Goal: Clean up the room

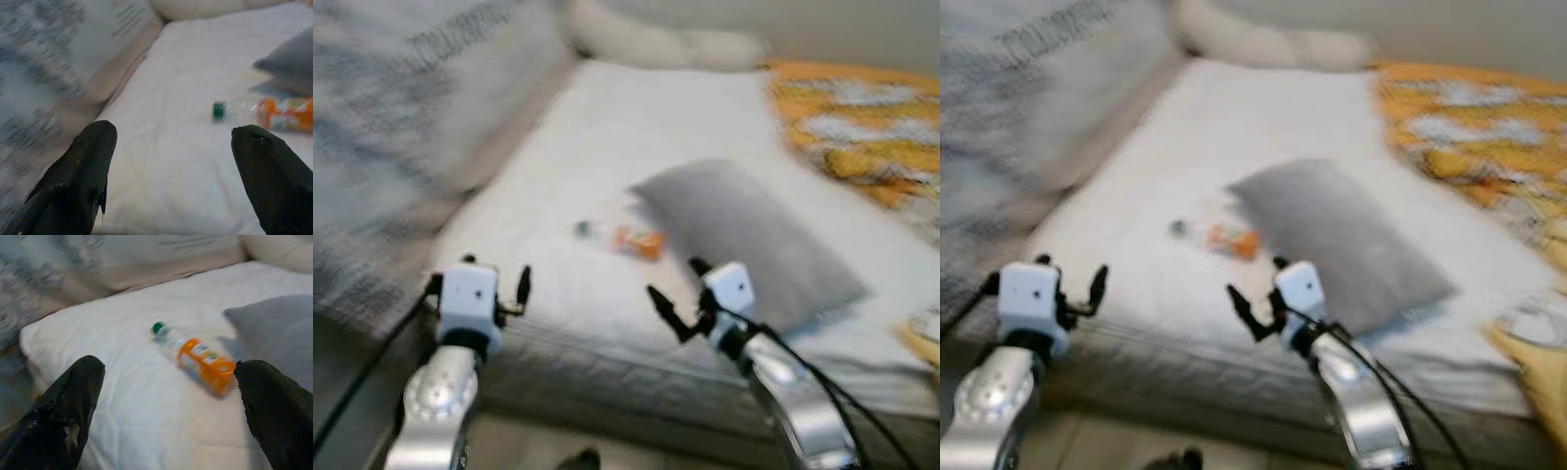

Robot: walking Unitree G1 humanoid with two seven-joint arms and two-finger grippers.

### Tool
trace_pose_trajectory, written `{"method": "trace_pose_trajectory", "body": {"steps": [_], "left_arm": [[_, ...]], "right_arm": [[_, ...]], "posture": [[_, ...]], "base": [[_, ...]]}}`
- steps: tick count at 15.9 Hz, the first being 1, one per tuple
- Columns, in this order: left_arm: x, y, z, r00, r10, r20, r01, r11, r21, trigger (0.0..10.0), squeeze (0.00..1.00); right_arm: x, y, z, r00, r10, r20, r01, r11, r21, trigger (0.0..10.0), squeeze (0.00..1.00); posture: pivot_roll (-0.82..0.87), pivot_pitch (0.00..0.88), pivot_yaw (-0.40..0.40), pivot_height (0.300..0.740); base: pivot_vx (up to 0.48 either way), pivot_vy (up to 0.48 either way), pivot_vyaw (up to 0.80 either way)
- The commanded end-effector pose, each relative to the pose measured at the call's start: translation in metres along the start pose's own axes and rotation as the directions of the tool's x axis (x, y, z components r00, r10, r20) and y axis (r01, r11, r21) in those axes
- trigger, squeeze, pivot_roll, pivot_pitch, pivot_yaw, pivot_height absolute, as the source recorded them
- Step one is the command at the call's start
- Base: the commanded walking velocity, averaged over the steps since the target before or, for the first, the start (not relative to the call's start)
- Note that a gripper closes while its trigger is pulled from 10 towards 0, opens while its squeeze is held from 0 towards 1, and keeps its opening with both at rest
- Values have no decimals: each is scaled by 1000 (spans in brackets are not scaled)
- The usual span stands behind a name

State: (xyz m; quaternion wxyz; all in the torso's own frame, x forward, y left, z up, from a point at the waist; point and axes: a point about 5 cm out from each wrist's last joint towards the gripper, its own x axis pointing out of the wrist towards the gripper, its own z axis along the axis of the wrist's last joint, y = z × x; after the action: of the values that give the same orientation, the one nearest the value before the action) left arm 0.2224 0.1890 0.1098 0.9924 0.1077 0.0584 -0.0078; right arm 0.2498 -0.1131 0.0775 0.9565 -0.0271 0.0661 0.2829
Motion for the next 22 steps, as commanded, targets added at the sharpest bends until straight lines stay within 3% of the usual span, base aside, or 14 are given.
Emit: {"method": "trace_pose_trajectory", "body": {"steps": [1,7,10,15,22], "left_arm": [[0,2,4,1000,6,14,-6,1000,11,10000,0],[-2,2,4,1000,7,6,-7,1000,16,10000,0],[4,0,3,1000,-1,-6,1,1000,-11,10000,0],[13,-6,4,999,-32,-2,32,999,-27,10000,0],[13,-6,4,999,-45,-1,45,999,-23,10000,0]], "right_arm": [[1,2,1,1000,16,8,-16,1000,8,10000,0],[3,1,2,1000,14,11,-14,1000,9,10000,0],[-5,-20,-2,980,-197,-8,197,979,61,10000,0],[-22,-36,-8,924,-383,-17,382,919,92,10000,0],[-19,-34,-4,928,-372,-6,372,925,74,10000,0]], "posture": [[95,0,-36,740],[97,0,-28,740],[79,0,-24,740],[46,0,-3,740],[57,0,-11,740]], "base": [[0,0,800],[0,0,800],[307,0,0],[324,0,0],[321,0,-144]]}}
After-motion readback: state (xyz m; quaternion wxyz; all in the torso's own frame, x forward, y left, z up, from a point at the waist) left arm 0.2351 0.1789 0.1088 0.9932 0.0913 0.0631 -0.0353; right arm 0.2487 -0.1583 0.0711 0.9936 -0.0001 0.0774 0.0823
